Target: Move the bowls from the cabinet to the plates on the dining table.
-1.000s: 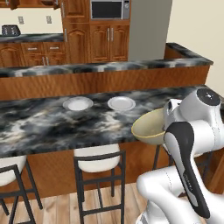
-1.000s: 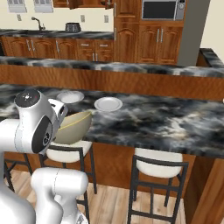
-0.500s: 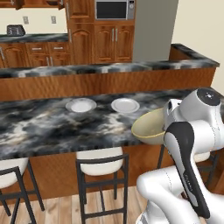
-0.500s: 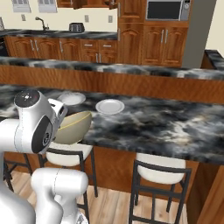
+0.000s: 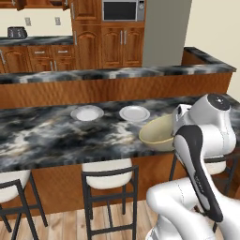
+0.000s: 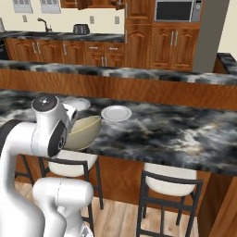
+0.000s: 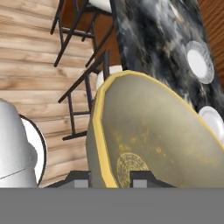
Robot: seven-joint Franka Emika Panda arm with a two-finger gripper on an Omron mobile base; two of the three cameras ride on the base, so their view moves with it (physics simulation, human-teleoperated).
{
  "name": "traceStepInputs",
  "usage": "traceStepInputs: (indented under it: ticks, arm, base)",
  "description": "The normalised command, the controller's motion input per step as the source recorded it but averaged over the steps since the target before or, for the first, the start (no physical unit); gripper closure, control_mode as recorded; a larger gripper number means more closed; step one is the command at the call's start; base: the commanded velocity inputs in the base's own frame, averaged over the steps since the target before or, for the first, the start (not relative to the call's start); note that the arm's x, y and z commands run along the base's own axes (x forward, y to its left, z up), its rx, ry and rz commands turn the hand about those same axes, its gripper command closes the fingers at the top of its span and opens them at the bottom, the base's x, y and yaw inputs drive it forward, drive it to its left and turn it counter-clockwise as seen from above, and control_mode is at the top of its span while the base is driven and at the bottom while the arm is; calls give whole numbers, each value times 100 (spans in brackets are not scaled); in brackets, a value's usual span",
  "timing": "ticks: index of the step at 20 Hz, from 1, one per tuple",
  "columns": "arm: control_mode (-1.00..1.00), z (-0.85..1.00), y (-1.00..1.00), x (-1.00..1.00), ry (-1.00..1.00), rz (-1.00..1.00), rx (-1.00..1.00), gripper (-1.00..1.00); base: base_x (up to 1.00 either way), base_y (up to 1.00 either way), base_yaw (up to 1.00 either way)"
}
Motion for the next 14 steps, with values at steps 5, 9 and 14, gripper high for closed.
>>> traceStepInputs:
  ticks: [5, 9, 14]
  arm:
    - [-100, 0, -25, 68, 0, 3, 1, 100]
    - [-100, -6, -28, 71, 0, 6, 0, 100]
    - [-100, -10, -12, 58, 0, 7, 0, 100]
  base:
    - [0, 0, 0]
    - [0, 0, 0]
    - [0, 0, 0]
